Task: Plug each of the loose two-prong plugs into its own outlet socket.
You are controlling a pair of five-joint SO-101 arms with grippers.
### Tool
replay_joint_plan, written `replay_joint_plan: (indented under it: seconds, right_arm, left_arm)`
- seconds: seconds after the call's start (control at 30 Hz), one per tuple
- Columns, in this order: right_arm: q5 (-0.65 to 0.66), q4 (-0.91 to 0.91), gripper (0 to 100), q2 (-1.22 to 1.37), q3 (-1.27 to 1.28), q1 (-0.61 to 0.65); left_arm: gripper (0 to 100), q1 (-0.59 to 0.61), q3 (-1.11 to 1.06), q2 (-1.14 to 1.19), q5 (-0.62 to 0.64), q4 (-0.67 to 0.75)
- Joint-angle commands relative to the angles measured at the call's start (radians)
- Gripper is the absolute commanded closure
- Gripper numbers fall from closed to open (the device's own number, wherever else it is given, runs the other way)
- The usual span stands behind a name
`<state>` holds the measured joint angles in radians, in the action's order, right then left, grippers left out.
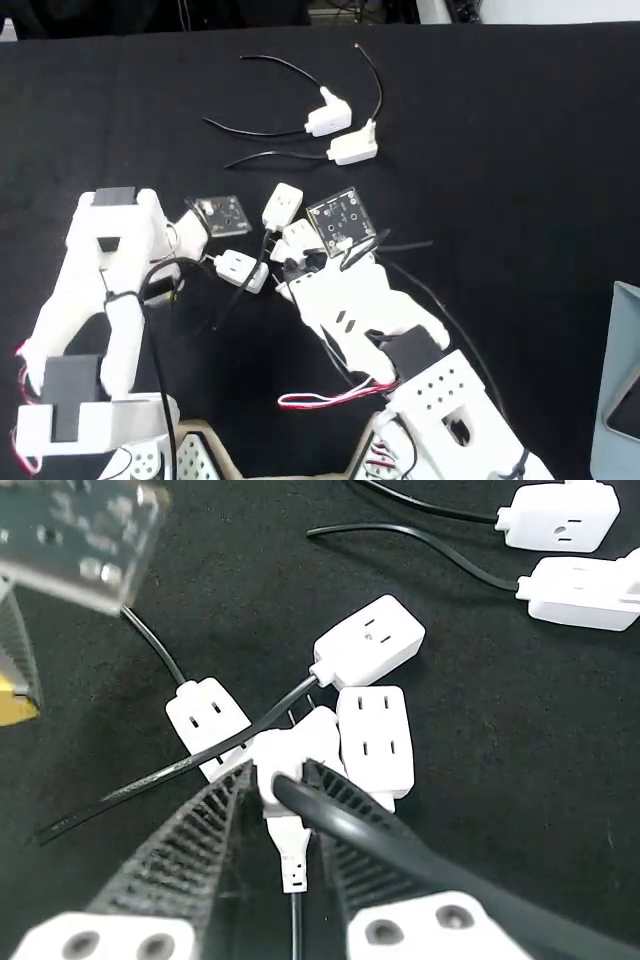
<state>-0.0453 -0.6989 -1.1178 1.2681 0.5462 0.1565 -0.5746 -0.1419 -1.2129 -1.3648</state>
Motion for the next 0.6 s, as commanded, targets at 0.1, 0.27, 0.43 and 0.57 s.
replay_joint_plan:
  seconds: [0.1, 0.27, 0.43, 0.57]
  right_arm:
    - [0.003, -0.012, 98.7, -0.021, -0.021, -0.057]
    - [0.000, -0.137, 98.7, -0.038, -0.122, -0.166]
    - [0.000, -0.176, 98.7, -0.124, -0.131, -0.216]
    - [0.000, -0.172, 98.7, -0.211, -0.090, -0.221]
  left_arm:
    - [75, -0.054, 0.002, -0.063, 0.172, 0.158]
    - [74, -0.150, -0.002, -0.063, 0.187, 0.281]
    - [74, -0.254, -0.064, -0.063, 0.186, 0.414]
    - [74, -0.315, -0.140, -0.061, 0.120, 0.517]
